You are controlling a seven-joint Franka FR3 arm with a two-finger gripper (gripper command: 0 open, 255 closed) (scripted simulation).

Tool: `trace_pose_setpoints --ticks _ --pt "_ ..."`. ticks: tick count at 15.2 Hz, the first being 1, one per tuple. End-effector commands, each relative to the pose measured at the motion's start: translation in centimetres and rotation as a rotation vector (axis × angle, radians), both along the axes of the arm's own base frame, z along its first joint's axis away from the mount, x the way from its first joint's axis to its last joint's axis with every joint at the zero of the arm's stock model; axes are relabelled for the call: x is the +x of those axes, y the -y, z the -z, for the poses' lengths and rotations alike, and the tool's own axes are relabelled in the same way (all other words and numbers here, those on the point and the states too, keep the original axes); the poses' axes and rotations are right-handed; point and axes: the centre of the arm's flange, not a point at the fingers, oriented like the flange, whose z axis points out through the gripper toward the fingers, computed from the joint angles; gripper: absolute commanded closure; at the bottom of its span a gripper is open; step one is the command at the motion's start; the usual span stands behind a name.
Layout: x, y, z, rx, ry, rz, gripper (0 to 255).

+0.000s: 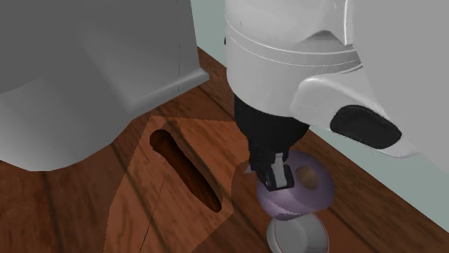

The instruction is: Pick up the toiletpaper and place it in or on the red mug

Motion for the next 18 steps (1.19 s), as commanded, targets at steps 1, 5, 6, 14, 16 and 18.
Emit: trace_pose_setpoints --ticks 1,5,6,14,16,18 --pt "-2.3 1.4 -0.1 0.001 -0.001 -0.001 255" --pt "-7.8 4.3 -0.4 0.001 -0.001 -0.001 255" --pt "-7.8 4.3 0.2 0.001 -0.001 -0.001 255" --pt "-7.8 4.3 4.4 0.001 -0.001 -0.001 255" --pt "-7.8 4.3 5.4 0.001 -0.001 -0.001 255" --pt "-7.8 4.3 6.5 0.001 -0.001 -0.001 255"
